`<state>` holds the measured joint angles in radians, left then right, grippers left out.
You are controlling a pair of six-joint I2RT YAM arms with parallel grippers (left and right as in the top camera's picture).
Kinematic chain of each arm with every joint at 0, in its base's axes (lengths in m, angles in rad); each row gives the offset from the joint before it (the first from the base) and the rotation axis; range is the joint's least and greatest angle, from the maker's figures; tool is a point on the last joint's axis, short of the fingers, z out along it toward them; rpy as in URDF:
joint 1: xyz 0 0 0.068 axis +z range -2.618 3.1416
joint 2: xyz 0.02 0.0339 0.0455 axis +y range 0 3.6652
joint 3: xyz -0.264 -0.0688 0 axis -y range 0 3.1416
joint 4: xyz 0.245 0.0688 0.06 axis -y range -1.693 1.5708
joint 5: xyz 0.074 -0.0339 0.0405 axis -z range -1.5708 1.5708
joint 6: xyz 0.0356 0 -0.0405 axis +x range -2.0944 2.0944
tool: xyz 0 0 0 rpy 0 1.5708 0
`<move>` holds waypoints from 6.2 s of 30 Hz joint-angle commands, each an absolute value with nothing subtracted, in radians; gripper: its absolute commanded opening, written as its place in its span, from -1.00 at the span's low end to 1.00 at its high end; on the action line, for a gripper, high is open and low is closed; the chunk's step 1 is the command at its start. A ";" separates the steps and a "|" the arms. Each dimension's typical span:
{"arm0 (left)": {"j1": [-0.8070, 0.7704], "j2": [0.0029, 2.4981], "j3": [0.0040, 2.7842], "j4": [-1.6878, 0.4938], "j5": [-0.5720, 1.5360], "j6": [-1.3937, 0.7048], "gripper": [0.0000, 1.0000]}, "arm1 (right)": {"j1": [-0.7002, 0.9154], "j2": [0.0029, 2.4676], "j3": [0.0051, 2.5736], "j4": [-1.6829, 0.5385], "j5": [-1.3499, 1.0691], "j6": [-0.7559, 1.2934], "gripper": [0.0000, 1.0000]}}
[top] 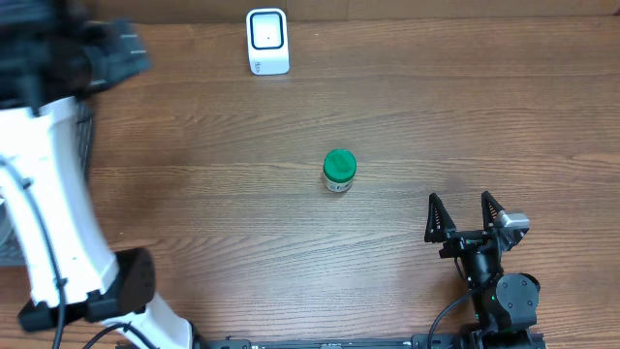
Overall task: Scan the item barcode
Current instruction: 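Lift the green-capped jar out and set it on the table center, then reach the left gripper into the basket and grasp the clear snack bag, then place the clear snack bag on the table beside the jar, then reach the left gripper into the basket and grasp the mint-green tissue pack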
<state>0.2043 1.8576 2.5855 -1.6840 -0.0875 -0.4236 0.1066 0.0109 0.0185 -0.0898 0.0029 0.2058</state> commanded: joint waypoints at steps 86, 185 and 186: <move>0.777 1.213 1.766 -0.871 0.314 -0.322 -0.63 | 0.111 0.003 0.008 -0.084 -0.001 0.205 1.00; 0.817 2.041 1.741 -1.011 -0.011 -0.528 0.76 | 0.111 0.003 0.008 -0.084 -0.001 0.205 1.00; 0.816 2.059 1.741 -1.007 -0.011 -0.527 0.76 | 0.111 0.003 0.008 -0.084 -0.001 0.205 1.00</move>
<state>0.8246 2.0090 1.7527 -1.0161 -0.0013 -0.5186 0.1062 0.0109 0.0185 -0.0902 0.0032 0.2062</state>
